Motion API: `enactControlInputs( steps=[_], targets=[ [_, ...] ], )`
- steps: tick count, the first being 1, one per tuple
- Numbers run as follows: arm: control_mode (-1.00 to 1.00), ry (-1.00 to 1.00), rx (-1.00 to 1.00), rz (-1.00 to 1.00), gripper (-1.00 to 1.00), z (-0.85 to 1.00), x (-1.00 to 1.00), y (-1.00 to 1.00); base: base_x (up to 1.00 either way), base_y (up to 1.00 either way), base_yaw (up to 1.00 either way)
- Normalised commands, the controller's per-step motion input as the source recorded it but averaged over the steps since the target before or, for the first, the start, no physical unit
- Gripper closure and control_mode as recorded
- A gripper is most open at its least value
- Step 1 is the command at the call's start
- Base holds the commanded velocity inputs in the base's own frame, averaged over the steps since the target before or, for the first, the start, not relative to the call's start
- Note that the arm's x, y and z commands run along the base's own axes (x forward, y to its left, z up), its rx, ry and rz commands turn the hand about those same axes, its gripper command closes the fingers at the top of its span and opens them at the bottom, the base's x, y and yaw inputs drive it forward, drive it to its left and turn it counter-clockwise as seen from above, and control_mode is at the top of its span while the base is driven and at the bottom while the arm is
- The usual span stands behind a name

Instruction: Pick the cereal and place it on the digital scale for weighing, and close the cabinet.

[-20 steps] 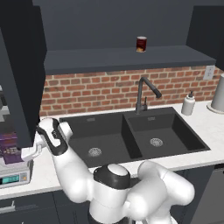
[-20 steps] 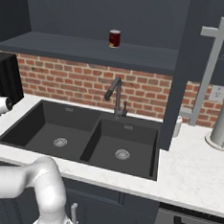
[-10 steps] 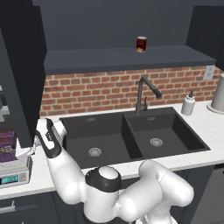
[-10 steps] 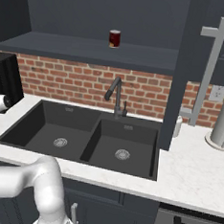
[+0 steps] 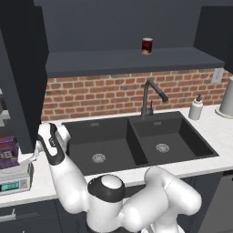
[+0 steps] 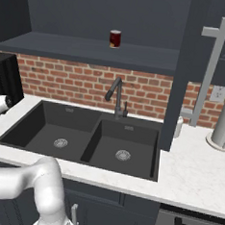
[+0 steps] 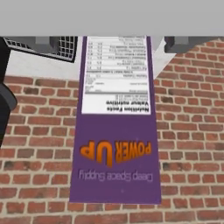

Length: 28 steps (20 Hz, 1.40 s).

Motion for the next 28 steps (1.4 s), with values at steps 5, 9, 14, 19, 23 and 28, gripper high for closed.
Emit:
enactControlInputs(
  steps=[5, 9, 14, 19, 23, 28],
  targets=[
    [-1.00, 0.00, 0.00, 0.00, -1.00, -0.01, 0.00, -0.07, 0.00, 0.00, 0.00],
    [-1.00, 0.00, 0.00, 0.00, -1.00, 0.00, 0.00, -0.22, 0.00, 0.00, 0.00],
    [-1.00, -0.07, 0.02, 0.00, -1.00, 0.00, -0.13, -0.44, 0.00, 0.00, 0.00],
    [-1.00, -0.12, 0.04, 0.00, -1.00, 0.01, -0.37, -0.47, 0.00, 0.00, 0.00],
    [-1.00, -0.14, 0.04, -0.02, -1.00, 0.12, -0.52, -0.37, 0.00, 0.00, 0.00],
    [-1.00, -0.21, 0.05, -0.04, -1.00, 0.35, -0.63, -0.34, 0.00, 0.00, 0.00]
  ],
)
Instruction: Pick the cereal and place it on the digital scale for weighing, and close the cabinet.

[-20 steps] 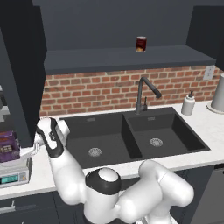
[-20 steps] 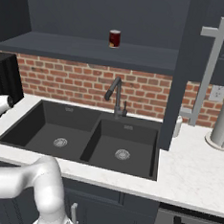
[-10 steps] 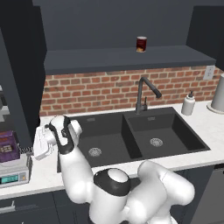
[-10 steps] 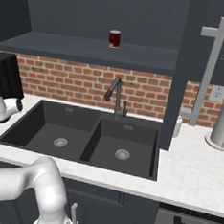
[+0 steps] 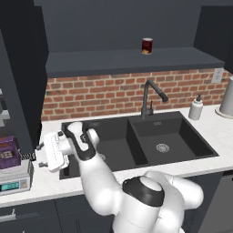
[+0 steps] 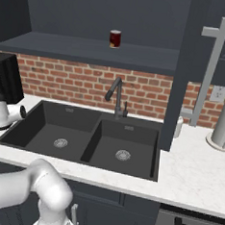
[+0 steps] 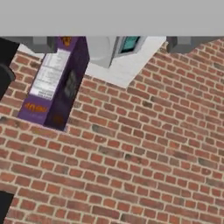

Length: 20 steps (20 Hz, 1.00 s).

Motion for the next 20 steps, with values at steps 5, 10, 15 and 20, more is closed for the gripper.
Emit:
enactControlInputs(
  steps=[5, 10, 15, 20],
  targets=[
    [-1.00, -0.23, 0.05, -0.08, -1.00, 0.54, -0.79, -0.40, 0.00, 0.00, 0.00],
    [-1.00, -0.23, 0.07, -0.11, -1.00, 0.53, -0.81, -0.58, 0.00, 0.00, 0.00],
    [-1.00, -0.26, 0.06, -0.14, -1.00, 0.58, -0.81, -0.67, 0.00, 0.00, 0.00],
    [-1.00, -0.27, 0.01, -0.25, -1.00, 0.57, -0.72, -0.75, 0.00, 0.00, 0.00]
  ],
)
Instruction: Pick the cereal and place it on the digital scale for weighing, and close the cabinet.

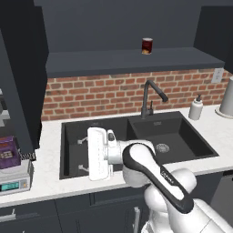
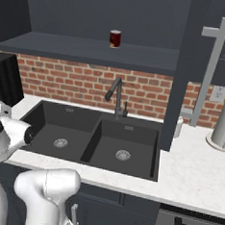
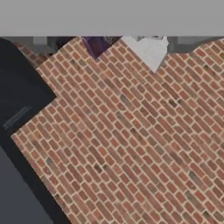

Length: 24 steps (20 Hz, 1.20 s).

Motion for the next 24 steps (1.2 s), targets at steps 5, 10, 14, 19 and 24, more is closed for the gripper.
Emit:
enactControlInputs(
  steps=[5, 10, 14, 19, 24],
  targets=[
    [-1.00, -0.27, -0.01, -0.34, -1.00, 0.53, -0.52, -0.74, 0.00, 0.00, 0.00],
    [-1.00, -0.32, -0.05, -0.40, -1.00, 0.57, -0.25, -0.51, 0.00, 0.00, 0.00],
    [-1.00, -0.32, 0.00, -0.36, -1.00, 0.85, -0.07, -0.40, 0.00, 0.00, 0.00],
    [-1.00, -0.21, 0.00, -0.28, -1.00, 0.96, -0.03, -0.47, 0.00, 0.00, 0.00],
    [-1.00, -0.12, 0.00, -0.23, -1.00, 0.71, -0.10, -0.85, 0.00, 0.00, 0.00]
  ],
)
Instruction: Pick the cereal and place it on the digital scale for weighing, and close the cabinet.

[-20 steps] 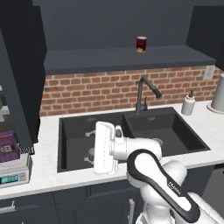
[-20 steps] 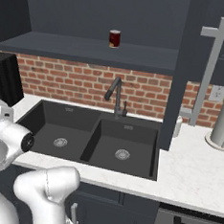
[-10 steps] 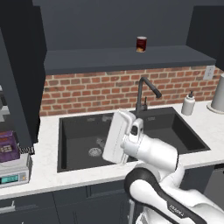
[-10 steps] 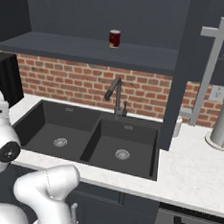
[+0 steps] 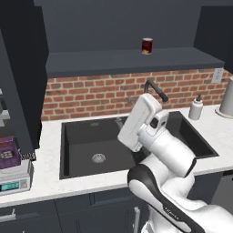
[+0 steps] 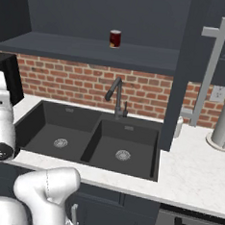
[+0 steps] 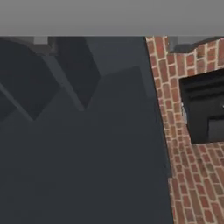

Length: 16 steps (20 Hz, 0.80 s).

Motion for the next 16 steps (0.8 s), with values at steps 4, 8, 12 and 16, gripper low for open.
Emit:
enactControlInputs(
  steps=[4, 8, 12, 16],
  targets=[
    [-1.00, -0.12, 0.00, -0.17, -1.00, 0.63, -0.20, -1.00, 0.00, 0.00, 0.00],
    [-1.00, -0.08, 0.00, -0.17, -1.00, 0.58, -0.36, -1.00, 0.00, 0.00, 0.00],
    [-1.00, -0.01, 0.01, -0.22, -1.00, 0.49, -0.51, -0.97, 0.00, 0.00, 0.00],
    [-1.00, 0.00, 0.02, -0.21, -1.00, 0.36, -0.54, -0.93, 0.00, 0.00, 0.00]
  ],
)
